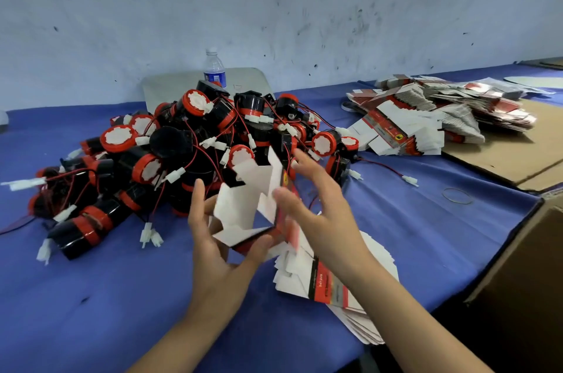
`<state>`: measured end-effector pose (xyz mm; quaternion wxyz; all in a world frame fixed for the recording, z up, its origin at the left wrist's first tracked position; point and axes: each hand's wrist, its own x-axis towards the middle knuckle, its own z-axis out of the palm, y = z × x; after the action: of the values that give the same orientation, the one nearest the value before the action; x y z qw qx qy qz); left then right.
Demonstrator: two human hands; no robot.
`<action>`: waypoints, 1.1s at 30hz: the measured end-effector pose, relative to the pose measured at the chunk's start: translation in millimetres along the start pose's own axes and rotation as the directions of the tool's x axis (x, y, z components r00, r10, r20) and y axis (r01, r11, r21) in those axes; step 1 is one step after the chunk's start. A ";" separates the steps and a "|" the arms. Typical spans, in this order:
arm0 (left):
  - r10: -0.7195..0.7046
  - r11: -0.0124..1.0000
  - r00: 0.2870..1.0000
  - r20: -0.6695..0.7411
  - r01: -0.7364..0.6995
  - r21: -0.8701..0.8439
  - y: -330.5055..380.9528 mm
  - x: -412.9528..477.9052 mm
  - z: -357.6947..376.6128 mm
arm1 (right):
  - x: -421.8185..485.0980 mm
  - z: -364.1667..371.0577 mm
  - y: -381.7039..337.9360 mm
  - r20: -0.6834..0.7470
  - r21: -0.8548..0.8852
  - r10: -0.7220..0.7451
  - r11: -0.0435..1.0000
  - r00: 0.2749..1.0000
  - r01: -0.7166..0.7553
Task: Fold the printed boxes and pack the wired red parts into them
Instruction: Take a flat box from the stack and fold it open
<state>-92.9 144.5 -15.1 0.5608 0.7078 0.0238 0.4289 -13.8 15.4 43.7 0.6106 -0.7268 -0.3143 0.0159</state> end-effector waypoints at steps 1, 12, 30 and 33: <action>0.010 1.000 1.000 0.013 -0.010 -0.002 0.6 -1.4 0.7 | -0.1 1.6 0.4 0.069 -0.053 -0.088 0.994 0.994 0.091; -0.100 0.991 0.993 0.069 0.105 -0.077 -1.1 1.7 -2.0 | -2.5 9.9 16.3 0.391 -0.285 -0.165 0.914 0.905 0.289; -0.022 0.989 0.998 0.051 0.029 -0.144 1.2 0.7 0.9 | -2.3 18.7 8.8 0.314 -0.357 -0.204 0.880 0.927 0.315; -0.018 0.991 0.999 0.036 0.023 -0.133 1.5 1.1 1.9 | -2.4 17.3 8.6 0.320 -0.340 -0.151 0.903 0.935 0.262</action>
<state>-91.7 143.0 -13.2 0.6116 0.6758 -0.0076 0.4112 -19.0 29.0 30.7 0.4059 -0.7824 -0.4722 -0.0056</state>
